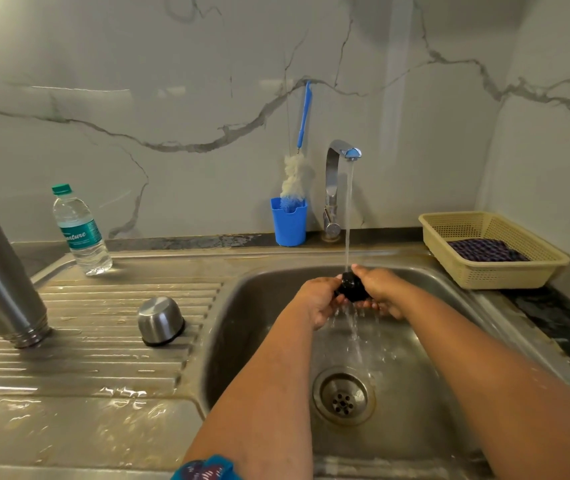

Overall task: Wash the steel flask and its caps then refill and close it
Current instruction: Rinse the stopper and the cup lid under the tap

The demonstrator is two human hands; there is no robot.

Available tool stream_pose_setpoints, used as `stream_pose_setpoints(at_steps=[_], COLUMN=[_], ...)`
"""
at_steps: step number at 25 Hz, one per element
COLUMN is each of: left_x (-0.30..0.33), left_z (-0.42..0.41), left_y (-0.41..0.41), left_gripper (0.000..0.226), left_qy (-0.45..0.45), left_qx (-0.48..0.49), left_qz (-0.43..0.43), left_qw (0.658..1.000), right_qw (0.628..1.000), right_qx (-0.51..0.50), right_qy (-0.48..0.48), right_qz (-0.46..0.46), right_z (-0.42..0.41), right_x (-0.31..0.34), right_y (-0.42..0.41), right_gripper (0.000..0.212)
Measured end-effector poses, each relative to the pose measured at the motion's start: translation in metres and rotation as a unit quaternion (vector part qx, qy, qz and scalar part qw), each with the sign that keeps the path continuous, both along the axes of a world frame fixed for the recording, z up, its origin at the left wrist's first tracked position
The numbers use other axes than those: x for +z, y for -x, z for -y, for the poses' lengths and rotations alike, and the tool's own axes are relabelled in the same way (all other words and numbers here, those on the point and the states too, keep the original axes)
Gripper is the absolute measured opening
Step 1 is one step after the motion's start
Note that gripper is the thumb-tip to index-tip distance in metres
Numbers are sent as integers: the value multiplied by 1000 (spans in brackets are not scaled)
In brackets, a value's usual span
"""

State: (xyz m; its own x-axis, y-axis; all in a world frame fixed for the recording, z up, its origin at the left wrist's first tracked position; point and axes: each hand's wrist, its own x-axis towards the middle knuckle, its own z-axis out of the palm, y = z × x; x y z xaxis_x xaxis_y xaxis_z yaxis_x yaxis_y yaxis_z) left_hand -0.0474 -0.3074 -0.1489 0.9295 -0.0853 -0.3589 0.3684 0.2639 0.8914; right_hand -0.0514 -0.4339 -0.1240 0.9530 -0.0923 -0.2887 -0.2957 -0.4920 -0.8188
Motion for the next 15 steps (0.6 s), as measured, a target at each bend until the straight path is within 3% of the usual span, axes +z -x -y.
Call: stream_pose_setpoints(at_steps=[7, 9, 12, 15], left_x=[-1, 5, 7, 3], left_z=[5, 6, 7, 5], left_y=[-4, 1, 3, 2], left_gripper=[23, 37, 36, 27], left_qy=[-3, 28, 27, 35], left_qx=[29, 39, -14, -64], left_qz=[-23, -32, -38, -45], left_qw=[999, 998, 999, 996], right_qw=[987, 985, 990, 994], right_qx=[108, 108, 91, 62], right_qy=[-114, -131, -87, -78], right_qz=[-15, 9, 57, 54], right_z=[22, 29, 30, 30], right_x=[2, 6, 8, 8], right_y=[-3, 0, 2, 2], right_gripper=[31, 40, 49, 33])
